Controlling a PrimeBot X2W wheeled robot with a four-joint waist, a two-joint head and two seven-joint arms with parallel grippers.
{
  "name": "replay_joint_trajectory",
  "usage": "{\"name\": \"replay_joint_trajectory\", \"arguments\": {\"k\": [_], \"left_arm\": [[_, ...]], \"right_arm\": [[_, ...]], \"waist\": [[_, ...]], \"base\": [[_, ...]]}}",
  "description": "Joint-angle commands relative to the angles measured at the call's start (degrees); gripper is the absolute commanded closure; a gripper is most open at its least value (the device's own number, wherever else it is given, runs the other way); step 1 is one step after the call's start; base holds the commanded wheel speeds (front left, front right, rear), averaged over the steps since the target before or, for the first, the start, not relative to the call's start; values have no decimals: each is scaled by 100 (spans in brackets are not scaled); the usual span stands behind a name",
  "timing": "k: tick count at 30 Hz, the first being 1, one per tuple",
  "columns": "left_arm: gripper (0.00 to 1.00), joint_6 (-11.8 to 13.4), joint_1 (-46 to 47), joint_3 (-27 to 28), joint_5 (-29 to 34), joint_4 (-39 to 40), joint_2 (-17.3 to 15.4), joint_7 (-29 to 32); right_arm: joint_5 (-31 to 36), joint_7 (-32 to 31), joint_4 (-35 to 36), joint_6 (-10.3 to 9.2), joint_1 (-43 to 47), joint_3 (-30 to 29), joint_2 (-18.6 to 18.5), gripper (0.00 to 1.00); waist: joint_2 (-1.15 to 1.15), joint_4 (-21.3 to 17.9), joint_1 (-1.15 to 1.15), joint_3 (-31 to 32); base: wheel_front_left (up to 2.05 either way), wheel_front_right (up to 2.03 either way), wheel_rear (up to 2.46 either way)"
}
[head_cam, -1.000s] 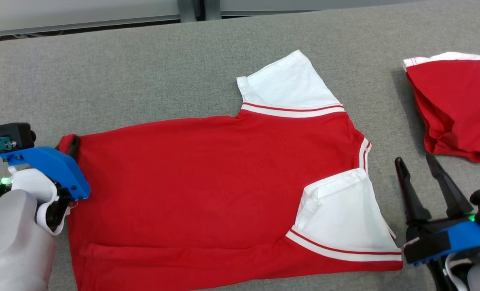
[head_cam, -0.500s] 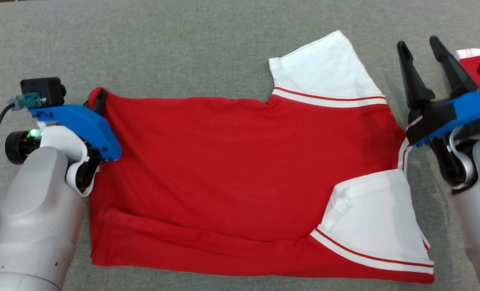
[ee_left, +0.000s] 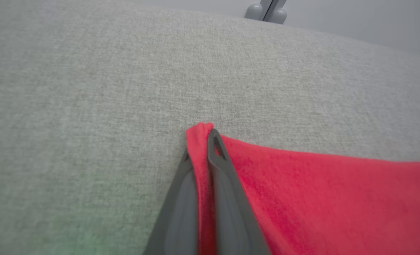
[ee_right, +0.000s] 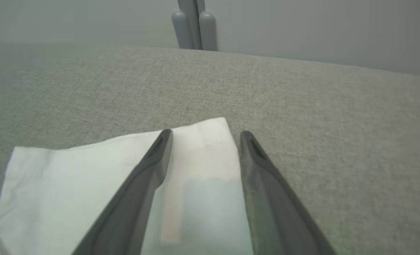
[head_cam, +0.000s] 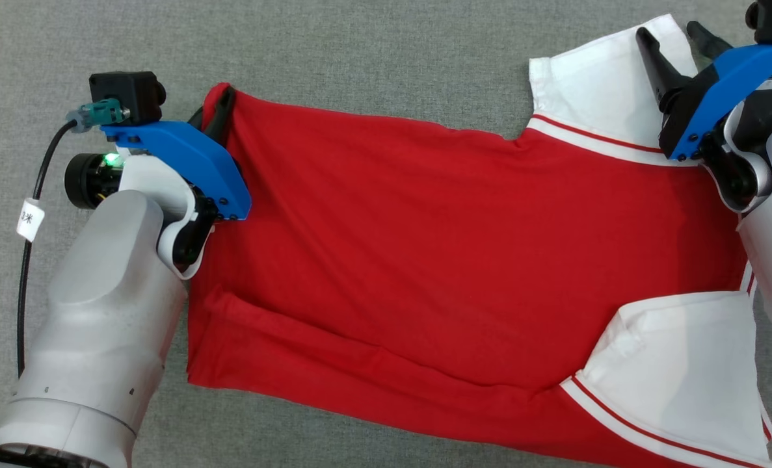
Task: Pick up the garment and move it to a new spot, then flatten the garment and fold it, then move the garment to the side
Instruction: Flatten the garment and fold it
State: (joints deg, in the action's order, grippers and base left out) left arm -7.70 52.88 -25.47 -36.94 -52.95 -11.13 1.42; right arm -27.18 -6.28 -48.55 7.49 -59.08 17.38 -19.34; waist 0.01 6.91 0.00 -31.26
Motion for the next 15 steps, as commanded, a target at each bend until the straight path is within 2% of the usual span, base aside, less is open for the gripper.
{"name": "replay_joint_trajectory", "arguments": {"k": [1,5,6,7,8,14,15], "left_arm": [[100,43,-130,-107,-69,-176,-51,51],[100,40,-124,-294,-255,-145,-50,62],[100,40,-127,-331,-295,-140,-56,53],[100,40,-135,-370,-333,-140,-63,45],[100,37,-151,-405,-375,-149,-74,43],[100,35,-228,-503,-534,-82,-253,-317],[100,35,-228,-503,-534,-82,-253,-317]], "right_arm": [[-76,-63,-219,0,-199,124,-33,0],[-296,-181,-546,0,-361,414,5,0],[-371,-200,-590,0,-381,486,18,51],[-433,-185,-614,0,-402,557,14,66],[-480,-135,-616,0,-413,638,3,100],[-700,789,-293,0,-291,991,-215,100],[-700,789,-293,0,-291,991,-215,100]], "waist": [[-1,34,0,-27],[-1,37,0,-58],[-1,32,0,-60],[-1,27,0,-56],[-1,16,0,-44],[-1,-77,0,186],[-1,-77,0,186]], "base": [[0,0,0],[0,0,0],[0,0,0],[0,0,0],[0,0,0],[0,0,0],[0,0,0]]}}
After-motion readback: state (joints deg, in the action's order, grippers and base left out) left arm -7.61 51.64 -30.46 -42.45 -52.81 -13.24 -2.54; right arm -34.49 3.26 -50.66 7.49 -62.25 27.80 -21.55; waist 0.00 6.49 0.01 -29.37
